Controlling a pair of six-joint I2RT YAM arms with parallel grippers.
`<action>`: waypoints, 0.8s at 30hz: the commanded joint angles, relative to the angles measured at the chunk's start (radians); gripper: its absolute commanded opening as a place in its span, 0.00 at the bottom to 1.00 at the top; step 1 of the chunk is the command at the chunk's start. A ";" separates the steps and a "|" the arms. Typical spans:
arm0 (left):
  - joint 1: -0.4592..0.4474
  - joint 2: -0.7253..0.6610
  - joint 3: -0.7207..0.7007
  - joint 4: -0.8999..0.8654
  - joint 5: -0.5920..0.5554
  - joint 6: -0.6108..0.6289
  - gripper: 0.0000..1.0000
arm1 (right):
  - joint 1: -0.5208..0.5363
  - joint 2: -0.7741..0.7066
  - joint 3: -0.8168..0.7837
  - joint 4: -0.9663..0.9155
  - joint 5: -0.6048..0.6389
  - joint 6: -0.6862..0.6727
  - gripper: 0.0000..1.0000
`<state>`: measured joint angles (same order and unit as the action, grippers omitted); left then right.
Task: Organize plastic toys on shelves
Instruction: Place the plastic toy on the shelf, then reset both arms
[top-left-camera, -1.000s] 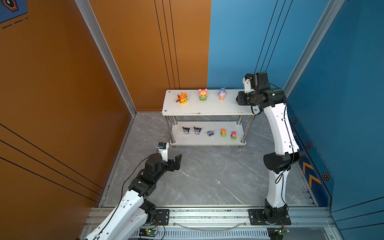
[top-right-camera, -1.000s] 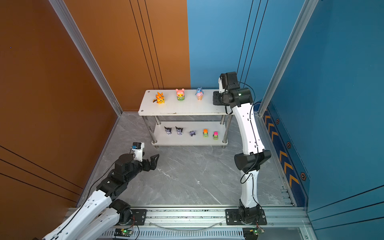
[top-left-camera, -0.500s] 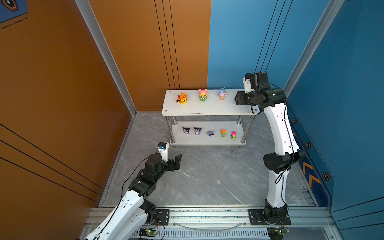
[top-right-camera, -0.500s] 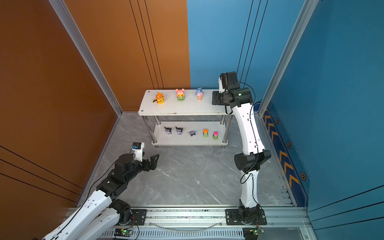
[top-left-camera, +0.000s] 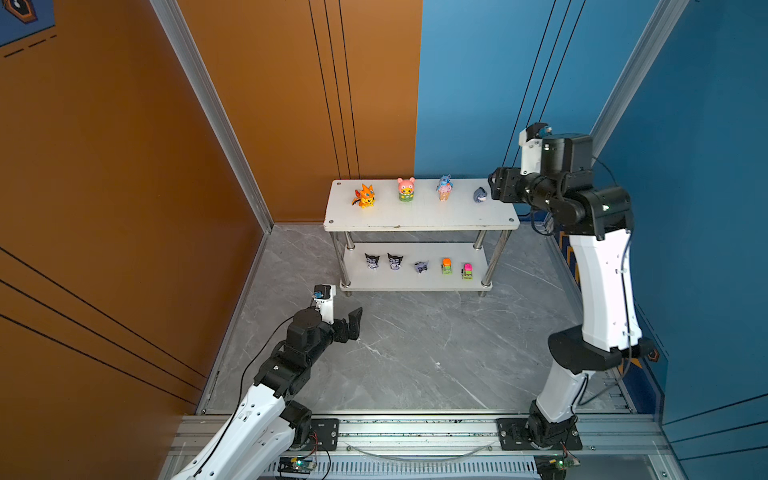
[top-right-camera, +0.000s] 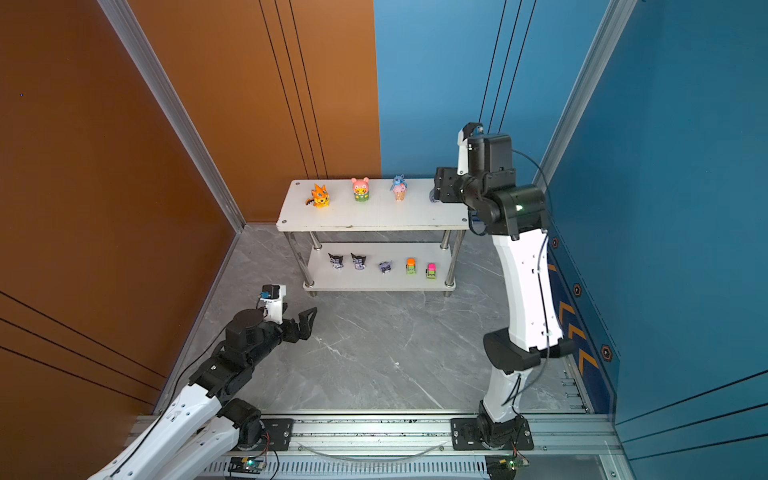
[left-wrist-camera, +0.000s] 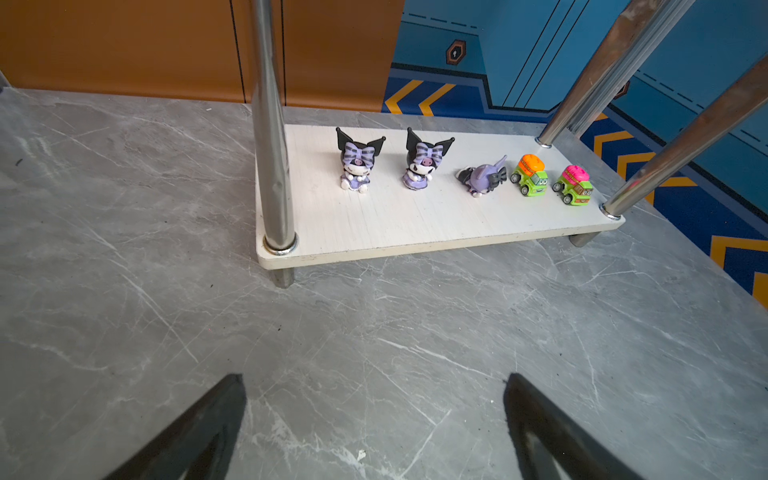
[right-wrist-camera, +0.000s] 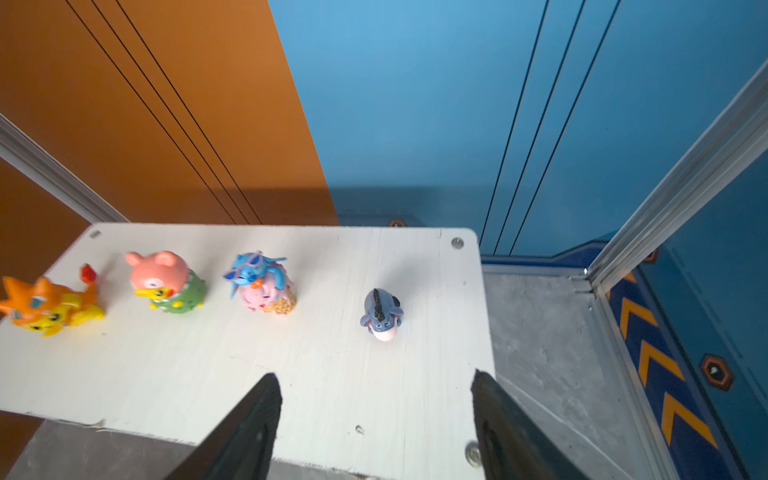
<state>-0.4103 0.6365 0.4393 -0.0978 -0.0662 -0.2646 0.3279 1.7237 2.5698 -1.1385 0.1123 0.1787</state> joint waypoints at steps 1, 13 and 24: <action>0.020 -0.028 -0.014 -0.013 -0.088 0.021 0.98 | 0.039 -0.168 -0.231 0.100 0.145 -0.039 0.82; 0.159 -0.086 -0.135 0.129 -0.270 0.092 0.98 | 0.018 -0.946 -1.535 0.589 0.519 -0.020 1.00; 0.218 0.062 -0.315 0.501 -0.340 0.313 0.98 | -0.265 -1.011 -2.256 1.202 0.352 0.005 1.00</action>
<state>-0.2092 0.6506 0.1524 0.2680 -0.3691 -0.0425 0.1062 0.7261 0.4191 -0.2424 0.5201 0.1802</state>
